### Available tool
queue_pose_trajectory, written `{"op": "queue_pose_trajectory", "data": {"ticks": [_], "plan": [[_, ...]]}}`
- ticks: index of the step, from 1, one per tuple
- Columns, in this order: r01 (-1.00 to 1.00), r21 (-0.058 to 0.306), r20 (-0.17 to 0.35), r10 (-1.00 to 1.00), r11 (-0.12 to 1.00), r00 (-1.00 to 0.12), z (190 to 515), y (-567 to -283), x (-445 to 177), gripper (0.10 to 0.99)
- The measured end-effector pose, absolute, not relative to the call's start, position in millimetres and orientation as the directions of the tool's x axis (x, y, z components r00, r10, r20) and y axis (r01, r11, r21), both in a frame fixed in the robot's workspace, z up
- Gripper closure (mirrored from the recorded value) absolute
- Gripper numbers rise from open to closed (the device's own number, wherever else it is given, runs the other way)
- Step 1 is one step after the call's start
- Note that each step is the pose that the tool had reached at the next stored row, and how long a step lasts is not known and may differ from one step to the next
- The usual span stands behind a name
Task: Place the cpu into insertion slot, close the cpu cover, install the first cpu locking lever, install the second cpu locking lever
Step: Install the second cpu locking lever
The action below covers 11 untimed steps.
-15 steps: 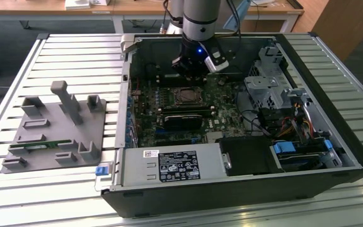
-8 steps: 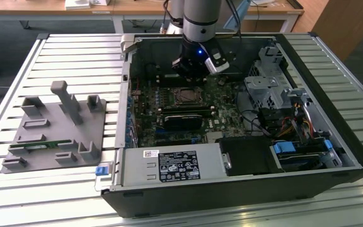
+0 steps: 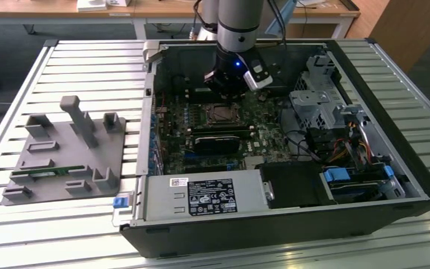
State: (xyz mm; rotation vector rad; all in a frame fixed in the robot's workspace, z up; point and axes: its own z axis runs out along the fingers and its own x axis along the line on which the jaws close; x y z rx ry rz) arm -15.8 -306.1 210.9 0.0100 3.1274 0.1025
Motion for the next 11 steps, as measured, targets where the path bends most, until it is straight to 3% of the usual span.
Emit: {"op": "queue_pose_trajectory", "data": {"ticks": [11], "plan": [[0.006, 0.065, -0.012, 0.007, 0.998, -1.000, 228.5, -306.3, -16.1, 0.980]]}}
